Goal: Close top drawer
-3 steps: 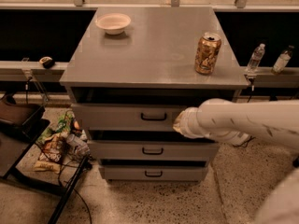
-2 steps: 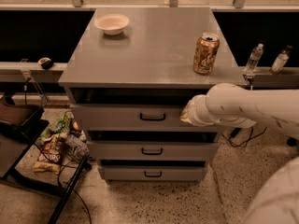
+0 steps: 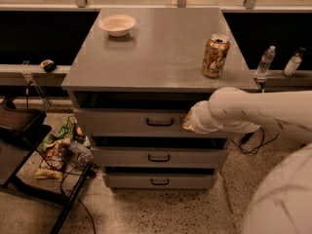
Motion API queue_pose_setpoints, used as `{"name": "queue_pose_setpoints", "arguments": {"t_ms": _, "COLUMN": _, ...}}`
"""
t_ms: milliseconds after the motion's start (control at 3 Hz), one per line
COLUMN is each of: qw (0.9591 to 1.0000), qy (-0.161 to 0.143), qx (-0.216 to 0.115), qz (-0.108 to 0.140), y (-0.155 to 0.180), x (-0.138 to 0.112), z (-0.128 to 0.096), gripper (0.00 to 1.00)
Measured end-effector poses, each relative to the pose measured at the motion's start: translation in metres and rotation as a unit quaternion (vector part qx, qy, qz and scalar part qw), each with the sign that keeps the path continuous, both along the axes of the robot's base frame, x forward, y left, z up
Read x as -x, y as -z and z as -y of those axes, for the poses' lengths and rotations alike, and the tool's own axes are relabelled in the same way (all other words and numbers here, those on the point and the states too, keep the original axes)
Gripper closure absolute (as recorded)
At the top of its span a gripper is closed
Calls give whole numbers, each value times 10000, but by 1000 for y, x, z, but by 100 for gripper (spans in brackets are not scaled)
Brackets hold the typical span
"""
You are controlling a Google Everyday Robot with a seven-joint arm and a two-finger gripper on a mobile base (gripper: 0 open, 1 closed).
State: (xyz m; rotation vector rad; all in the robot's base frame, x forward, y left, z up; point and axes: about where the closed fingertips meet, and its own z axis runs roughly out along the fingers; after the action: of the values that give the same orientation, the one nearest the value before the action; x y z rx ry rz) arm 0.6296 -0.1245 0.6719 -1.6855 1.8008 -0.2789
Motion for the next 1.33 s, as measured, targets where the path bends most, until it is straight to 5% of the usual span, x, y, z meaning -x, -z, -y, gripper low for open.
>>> {"name": "queue_pose_setpoints", "arguments": {"t_ms": 333, "qw": 9980, "qy": -416, "qx": 87, "qz": -458, "y": 20, "x": 31, "z": -3, "gripper": 100}}
{"name": "queue_pose_setpoints", "arguments": {"t_ms": 667, "qw": 9907, "qy": -928, "qx": 295, "qz": -948, "y": 21, "x": 75, "z": 11, "gripper": 100}}
{"name": "queue_pose_setpoints", "arguments": {"t_ms": 1333, "qw": 9785, "qy": -1250, "qx": 929, "qz": -1354, "y": -48, "x": 118, "z": 80, "gripper": 100}}
